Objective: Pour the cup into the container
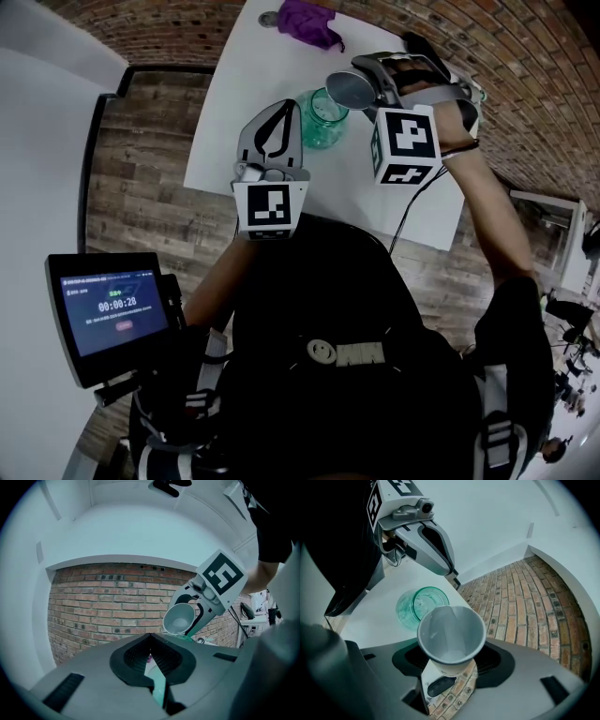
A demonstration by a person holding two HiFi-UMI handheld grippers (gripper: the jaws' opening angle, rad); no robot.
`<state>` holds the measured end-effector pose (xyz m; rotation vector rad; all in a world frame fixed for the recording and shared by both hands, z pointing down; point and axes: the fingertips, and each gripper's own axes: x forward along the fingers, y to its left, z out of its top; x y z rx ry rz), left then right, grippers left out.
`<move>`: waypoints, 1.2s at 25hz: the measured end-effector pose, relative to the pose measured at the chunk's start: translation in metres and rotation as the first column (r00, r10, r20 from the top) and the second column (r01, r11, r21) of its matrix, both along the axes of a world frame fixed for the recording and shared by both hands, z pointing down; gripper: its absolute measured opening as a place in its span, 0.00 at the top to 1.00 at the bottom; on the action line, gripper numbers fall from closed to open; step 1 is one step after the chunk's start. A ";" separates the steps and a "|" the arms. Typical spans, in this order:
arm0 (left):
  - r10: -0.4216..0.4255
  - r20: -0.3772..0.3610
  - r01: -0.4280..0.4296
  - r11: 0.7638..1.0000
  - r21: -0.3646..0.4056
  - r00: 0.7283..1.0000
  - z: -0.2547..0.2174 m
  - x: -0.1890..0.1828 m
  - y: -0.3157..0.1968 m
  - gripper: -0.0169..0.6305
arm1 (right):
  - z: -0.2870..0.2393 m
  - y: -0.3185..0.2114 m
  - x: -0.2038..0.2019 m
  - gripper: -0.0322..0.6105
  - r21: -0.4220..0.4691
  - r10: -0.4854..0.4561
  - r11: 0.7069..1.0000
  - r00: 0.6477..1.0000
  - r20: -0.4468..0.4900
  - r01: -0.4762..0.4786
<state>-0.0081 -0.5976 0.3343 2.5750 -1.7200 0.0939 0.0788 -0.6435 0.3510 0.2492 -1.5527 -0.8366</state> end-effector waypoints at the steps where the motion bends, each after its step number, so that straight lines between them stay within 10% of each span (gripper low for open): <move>1: 0.001 0.000 -0.001 1.000 -0.001 1.000 0.000 0.000 0.000 0.98 | 0.000 0.000 0.000 0.53 -0.001 -0.001 1.000 1.000 -0.002 0.001; 30: -0.010 -0.016 0.010 1.000 -0.001 1.000 -0.001 -0.003 -0.001 0.98 | -0.006 -0.003 -0.007 0.53 0.032 -0.048 0.998 0.998 -0.046 0.049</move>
